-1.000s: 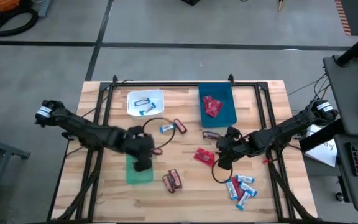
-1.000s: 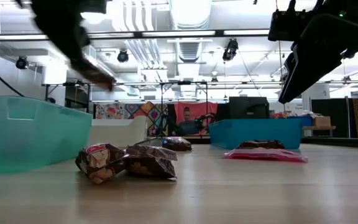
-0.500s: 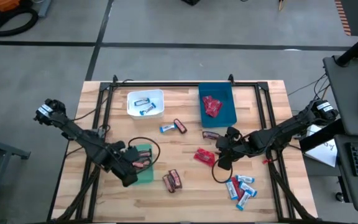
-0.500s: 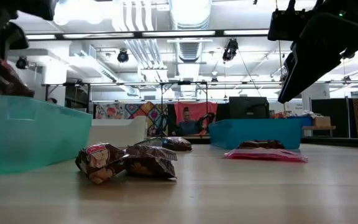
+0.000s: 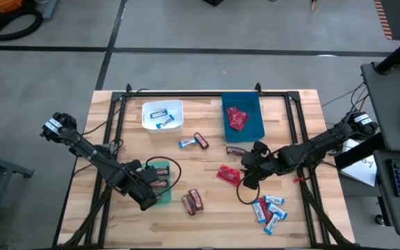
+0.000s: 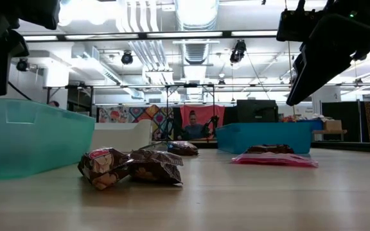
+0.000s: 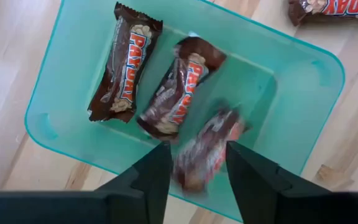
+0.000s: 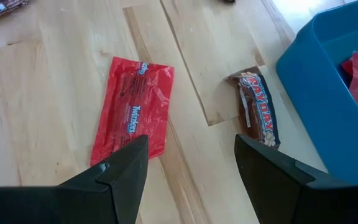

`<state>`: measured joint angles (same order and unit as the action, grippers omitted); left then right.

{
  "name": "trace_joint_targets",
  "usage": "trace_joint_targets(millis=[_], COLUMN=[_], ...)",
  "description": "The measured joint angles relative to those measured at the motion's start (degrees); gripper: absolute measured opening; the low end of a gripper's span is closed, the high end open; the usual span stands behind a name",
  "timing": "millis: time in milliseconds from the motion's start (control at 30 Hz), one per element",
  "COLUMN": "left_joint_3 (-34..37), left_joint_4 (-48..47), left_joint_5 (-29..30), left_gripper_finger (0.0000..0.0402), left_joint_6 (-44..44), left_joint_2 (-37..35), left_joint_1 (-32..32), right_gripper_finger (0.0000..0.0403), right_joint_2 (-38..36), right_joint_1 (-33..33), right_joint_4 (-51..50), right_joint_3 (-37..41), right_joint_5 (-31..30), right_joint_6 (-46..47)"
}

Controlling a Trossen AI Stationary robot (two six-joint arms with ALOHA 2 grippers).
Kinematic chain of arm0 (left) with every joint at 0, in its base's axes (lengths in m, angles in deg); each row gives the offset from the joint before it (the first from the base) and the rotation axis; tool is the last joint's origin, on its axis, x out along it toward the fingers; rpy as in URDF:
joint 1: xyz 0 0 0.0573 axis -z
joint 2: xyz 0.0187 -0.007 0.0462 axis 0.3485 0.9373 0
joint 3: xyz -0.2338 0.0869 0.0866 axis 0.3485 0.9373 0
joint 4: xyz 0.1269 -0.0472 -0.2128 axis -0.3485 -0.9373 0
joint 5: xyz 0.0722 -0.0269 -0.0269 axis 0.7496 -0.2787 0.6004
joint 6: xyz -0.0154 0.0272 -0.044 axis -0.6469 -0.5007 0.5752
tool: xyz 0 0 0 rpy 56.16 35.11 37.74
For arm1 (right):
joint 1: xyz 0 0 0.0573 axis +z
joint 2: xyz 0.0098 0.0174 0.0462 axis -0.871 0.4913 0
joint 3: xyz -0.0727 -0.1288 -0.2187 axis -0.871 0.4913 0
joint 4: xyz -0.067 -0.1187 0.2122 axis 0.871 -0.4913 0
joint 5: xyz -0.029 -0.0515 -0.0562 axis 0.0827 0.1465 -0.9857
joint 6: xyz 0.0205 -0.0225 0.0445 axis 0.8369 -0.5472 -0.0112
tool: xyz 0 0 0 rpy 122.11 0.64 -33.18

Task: Sort candy
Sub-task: Put the white chocolate bar into the white bin

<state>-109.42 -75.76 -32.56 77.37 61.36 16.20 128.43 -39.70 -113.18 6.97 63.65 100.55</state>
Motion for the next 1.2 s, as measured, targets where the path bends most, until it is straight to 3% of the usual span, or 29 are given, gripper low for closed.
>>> trace_joint_targets(millis=[167, 367, 567, 733, 1067, 1200], left_joint_3=[0.0, 0.0, 0.0, 0.0, 0.1, 0.2], left_joint_4=[0.1, 0.2, 5.4, 11.1, 18.2, 18.1], left_joint_5=[0.0, 0.2, 4.6, 7.7, 8.4, 8.7], left_gripper_finger=[0.0166, 0.0170, 0.0147, 0.0104, 0.0016, 0.0002], left_joint_6=[-0.1, -2.6, -11.8, -22.4, -41.5, -46.0], left_joint_2=[0.1, 0.1, 0.1, 0.1, 0.1, 0.1], left_joint_1=[0.0, 0.0, -0.5, -2.4, -10.7, -14.2], right_gripper_finger=[0.0231, 0.0231, 0.0231, 0.0231, 0.0231, 0.0231], right_joint_2=[0.0, 0.0, 0.0, 0.0, 0.0, 0.0], right_joint_1=[0.0, 0.0, 0.0, 0.0, -0.6, -0.6], right_joint_4=[0.0, 0.0, -0.1, -3.2, -30.1, -37.9], right_joint_3=[0.0, 0.0, 0.0, -0.8, -3.3, -2.6], right_joint_5=[0.0, 0.0, 0.1, 3.0, 12.0, 19.3], right_joint_6=[0.0, 0.0, 1.3, 5.7, 27.9, 27.2])
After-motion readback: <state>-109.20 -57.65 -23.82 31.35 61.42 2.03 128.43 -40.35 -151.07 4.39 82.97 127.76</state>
